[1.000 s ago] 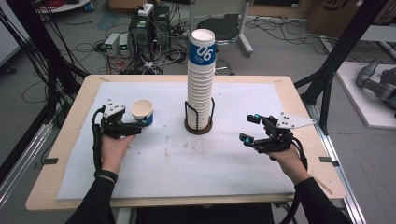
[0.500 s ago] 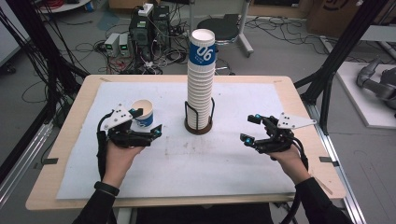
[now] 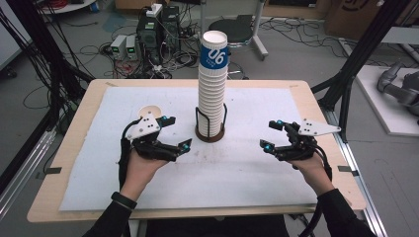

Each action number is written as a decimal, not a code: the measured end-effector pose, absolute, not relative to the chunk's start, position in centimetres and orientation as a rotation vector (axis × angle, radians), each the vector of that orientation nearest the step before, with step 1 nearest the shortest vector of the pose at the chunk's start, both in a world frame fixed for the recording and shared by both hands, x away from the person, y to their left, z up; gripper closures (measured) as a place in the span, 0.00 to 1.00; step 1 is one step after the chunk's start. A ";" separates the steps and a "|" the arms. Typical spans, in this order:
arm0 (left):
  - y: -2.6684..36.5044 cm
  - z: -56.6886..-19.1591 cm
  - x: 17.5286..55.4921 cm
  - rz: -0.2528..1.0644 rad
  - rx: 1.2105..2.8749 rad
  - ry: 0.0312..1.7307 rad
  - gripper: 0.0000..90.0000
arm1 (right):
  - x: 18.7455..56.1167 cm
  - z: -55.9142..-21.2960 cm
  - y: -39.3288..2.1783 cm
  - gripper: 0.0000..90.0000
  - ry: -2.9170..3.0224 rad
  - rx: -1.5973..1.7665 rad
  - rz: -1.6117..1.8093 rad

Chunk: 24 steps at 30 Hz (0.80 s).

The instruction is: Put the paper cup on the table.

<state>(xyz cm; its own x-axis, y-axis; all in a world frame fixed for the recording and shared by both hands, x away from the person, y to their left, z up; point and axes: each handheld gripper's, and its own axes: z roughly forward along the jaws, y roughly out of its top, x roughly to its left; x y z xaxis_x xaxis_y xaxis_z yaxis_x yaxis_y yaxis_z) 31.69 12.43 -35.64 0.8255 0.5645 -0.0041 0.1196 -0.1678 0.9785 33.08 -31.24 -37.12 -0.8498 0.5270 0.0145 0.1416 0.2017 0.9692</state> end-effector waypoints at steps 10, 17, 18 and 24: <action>12.4 -35.1 30.8 0.429 1.674 0.472 0.10 | 33.2 -36.6 -31.7 0.22 2.144 0.645 1.671; 12.8 -34.8 30.7 0.425 1.652 0.469 0.10 | 33.1 -36.6 -31.6 0.22 2.140 0.624 1.690; 12.8 -34.8 30.7 0.425 1.655 0.470 0.10 | 33.2 -36.6 -31.7 0.22 2.140 0.625 1.690; 12.6 -35.0 30.9 0.406 1.668 0.474 0.10 | 33.1 -36.6 -31.6 0.22 2.146 0.628 1.689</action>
<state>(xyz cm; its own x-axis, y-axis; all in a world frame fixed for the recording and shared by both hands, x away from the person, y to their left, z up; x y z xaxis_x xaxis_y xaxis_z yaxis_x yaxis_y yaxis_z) 30.88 12.63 -35.03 0.8519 0.5238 -0.0023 0.0783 -0.1230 0.9893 33.12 -31.64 -36.59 -0.8453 0.5342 0.0076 0.1331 0.1967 0.9714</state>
